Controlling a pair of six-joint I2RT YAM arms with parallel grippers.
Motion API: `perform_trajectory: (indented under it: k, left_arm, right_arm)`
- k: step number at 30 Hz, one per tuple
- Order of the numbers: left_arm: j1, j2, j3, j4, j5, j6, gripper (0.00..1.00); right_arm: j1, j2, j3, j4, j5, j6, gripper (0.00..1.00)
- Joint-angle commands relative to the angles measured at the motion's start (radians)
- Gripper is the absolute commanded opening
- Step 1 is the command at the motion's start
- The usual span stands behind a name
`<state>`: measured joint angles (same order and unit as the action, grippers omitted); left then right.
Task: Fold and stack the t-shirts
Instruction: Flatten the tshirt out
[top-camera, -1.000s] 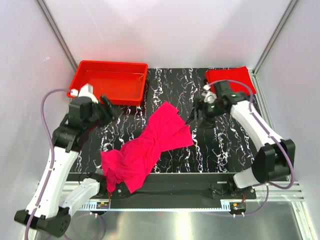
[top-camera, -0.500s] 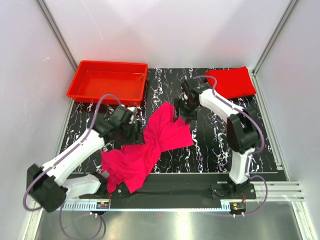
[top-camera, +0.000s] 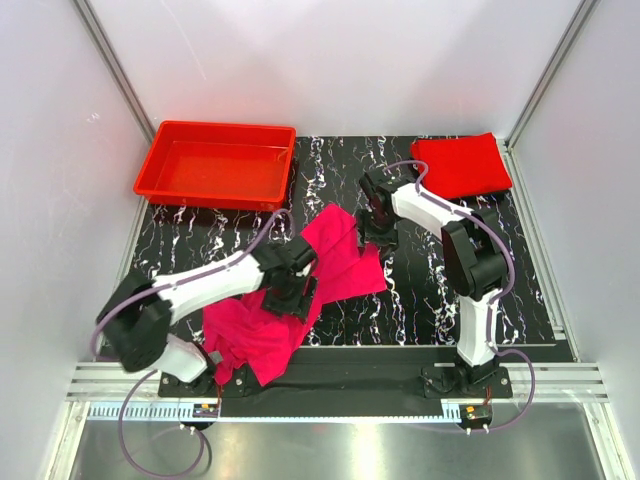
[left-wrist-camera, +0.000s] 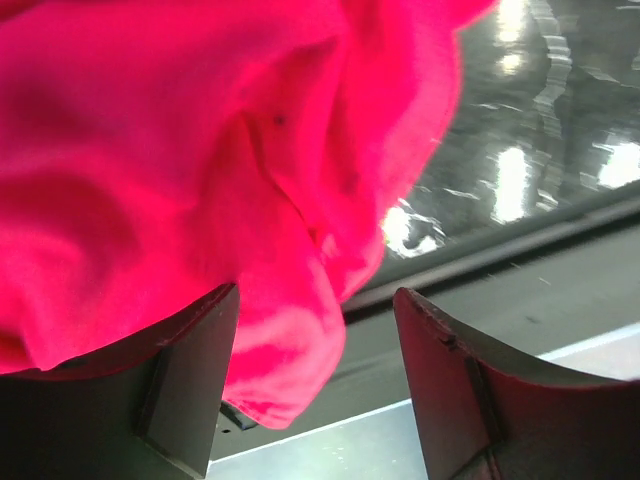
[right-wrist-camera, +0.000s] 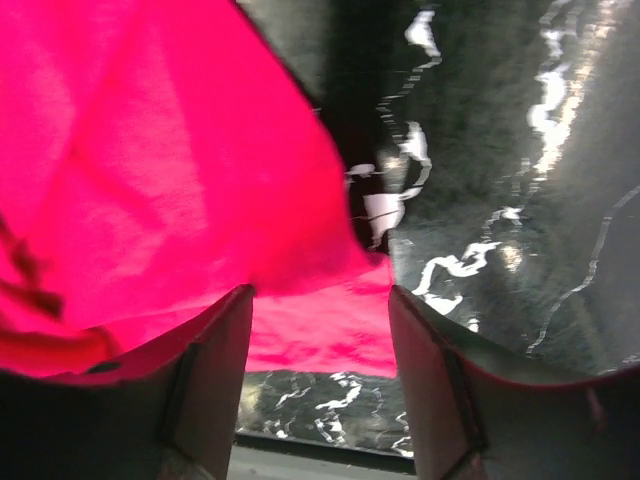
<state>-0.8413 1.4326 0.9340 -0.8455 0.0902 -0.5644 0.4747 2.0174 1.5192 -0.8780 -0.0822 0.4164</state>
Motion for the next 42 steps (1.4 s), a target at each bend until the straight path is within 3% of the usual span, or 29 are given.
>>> perform_trajectory:
  k: [1,5,8,9,10,11,12,13,19,24,26,27,29,30,32,33,34,37,39,40,42]
  left_arm:
    - [-0.013,0.087,0.065,0.0,-0.061,0.032,0.68]
    - [-0.015,0.161,0.081,0.069,-0.049,0.037,0.61]
    - [-0.015,0.198,0.074,0.133,-0.049,0.044,0.5]
    - [-0.015,0.21,0.071,0.146,-0.046,0.047,0.4]
    - [-0.016,0.216,0.072,0.154,-0.046,0.05,0.33]
    - [-0.015,0.219,0.077,0.157,-0.049,0.063,0.26]
    - [-0.015,0.219,0.083,0.152,-0.061,0.07,0.17]
    - [-0.015,0.194,0.106,0.139,-0.087,0.077,0.0]
    - [-0.015,-0.058,0.199,-0.036,-0.312,0.1,0.0]
    - [0.016,-0.279,0.226,-0.154,-0.343,0.058,0.0]
    - [0.059,-0.313,0.218,-0.185,-0.346,0.046,0.04]
    - [0.08,-0.316,0.218,-0.187,-0.346,0.055,0.05]
    - [0.157,-0.307,0.229,-0.173,-0.349,0.108,0.11]
    - [0.188,-0.276,0.271,-0.175,-0.36,0.124,0.24]
    - [0.283,-0.224,0.334,-0.179,-0.417,0.167,0.41]
    - [0.304,-0.16,0.404,-0.188,-0.461,0.167,0.71]
    - [0.341,-0.131,0.445,-0.205,-0.507,0.173,0.81]
    - [0.346,-0.054,0.538,-0.257,-0.442,0.225,0.83]
    - [0.334,-0.09,0.478,-0.225,-0.33,0.239,0.76]
    - [0.317,-0.144,0.385,-0.18,-0.2,0.233,0.73]
    - [0.282,-0.184,0.292,-0.165,-0.117,0.212,0.72]
  right_arm:
    - [0.008,-0.002,-0.022,0.019,0.071,-0.021,0.62]
    - [0.005,-0.017,-0.068,0.076,0.076,-0.039,0.46]
    - [0.007,-0.026,-0.097,0.109,0.099,-0.038,0.27]
    - [0.004,-0.031,-0.106,0.109,0.107,-0.028,0.21]
    - [0.002,-0.037,-0.111,0.103,0.117,-0.018,0.07]
    - [-0.004,-0.046,-0.12,0.096,0.143,-0.007,0.03]
    - [-0.011,-0.08,-0.148,0.091,0.151,0.01,0.0]
    - [-0.022,-0.103,-0.165,0.083,0.163,0.022,0.0]
    - [-0.175,-0.446,-0.368,-0.036,0.185,0.127,0.0]
    - [-0.237,-0.71,-0.497,-0.183,0.176,0.194,0.0]
    - [-0.239,-0.759,-0.54,-0.205,0.118,0.212,0.03]
    - [-0.239,-0.794,-0.572,-0.208,0.105,0.223,0.24]
    - [-0.238,-0.813,-0.583,-0.213,0.094,0.22,0.39]
    - [-0.239,-0.818,-0.574,-0.211,0.098,0.2,0.53]
    - [-0.239,-0.806,-0.551,-0.184,0.085,0.159,0.61]
    - [-0.239,-0.78,-0.521,-0.176,0.058,0.132,0.68]
    - [-0.239,-0.761,-0.502,-0.167,0.035,0.115,0.73]
    - [-0.231,-0.649,-0.436,-0.116,-0.011,0.059,0.72]
    - [-0.196,-0.564,-0.389,-0.066,-0.022,0.056,0.67]
    - [-0.188,-0.536,-0.377,-0.024,-0.042,0.062,0.61]
    - [-0.173,-0.449,-0.344,0.005,-0.07,0.088,0.58]
